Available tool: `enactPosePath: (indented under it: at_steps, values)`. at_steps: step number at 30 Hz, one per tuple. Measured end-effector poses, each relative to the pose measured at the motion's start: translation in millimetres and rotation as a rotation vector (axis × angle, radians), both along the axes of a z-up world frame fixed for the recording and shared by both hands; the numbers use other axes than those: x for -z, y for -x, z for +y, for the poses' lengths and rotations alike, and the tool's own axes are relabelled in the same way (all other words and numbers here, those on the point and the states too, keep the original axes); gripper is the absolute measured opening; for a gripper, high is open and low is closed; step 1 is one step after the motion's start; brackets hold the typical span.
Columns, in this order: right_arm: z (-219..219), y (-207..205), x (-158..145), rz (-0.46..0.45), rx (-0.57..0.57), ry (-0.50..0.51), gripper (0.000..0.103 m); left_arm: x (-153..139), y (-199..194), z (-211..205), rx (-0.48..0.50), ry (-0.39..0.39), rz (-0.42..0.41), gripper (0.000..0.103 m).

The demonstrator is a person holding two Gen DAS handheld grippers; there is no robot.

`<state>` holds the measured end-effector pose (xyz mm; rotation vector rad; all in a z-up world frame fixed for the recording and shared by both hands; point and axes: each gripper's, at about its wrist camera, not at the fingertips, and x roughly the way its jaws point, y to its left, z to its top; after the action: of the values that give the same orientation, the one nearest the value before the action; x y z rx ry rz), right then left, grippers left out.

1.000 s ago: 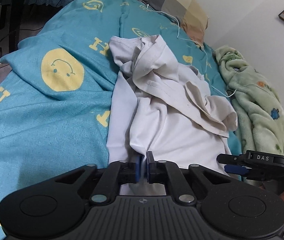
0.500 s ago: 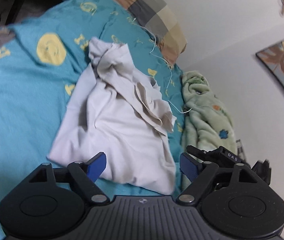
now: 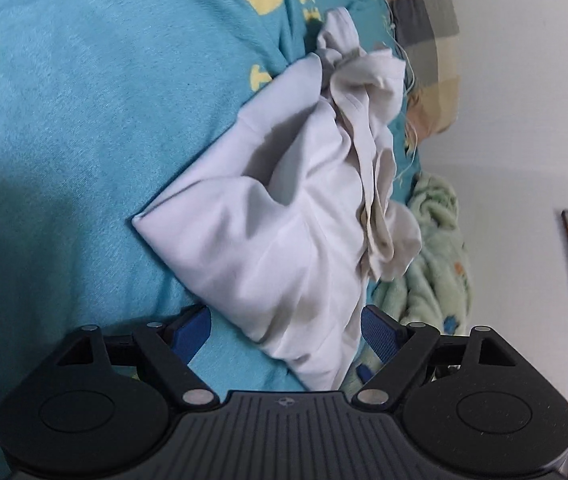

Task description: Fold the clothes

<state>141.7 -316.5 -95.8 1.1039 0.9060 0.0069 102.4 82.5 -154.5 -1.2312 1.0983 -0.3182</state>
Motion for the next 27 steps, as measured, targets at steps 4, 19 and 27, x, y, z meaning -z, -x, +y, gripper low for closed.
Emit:
enactPosePath:
  at_steps: [4, 19, 27]
  values:
    - [3, 0, 5, 0.010, -0.012, -0.041, 0.067, -4, -4, -7, -0.023, -0.067, -0.046, 0.066]
    - [42, 3, 30, 0.058, -0.069, -0.275, 0.067, -37, -3, -11, -0.084, -0.029, -0.289, 0.008]
    - [53, 12, 58, 0.161, 0.040, -0.464, 0.067, -42, -1, 6, -0.149, 0.059, -0.354, 0.008]
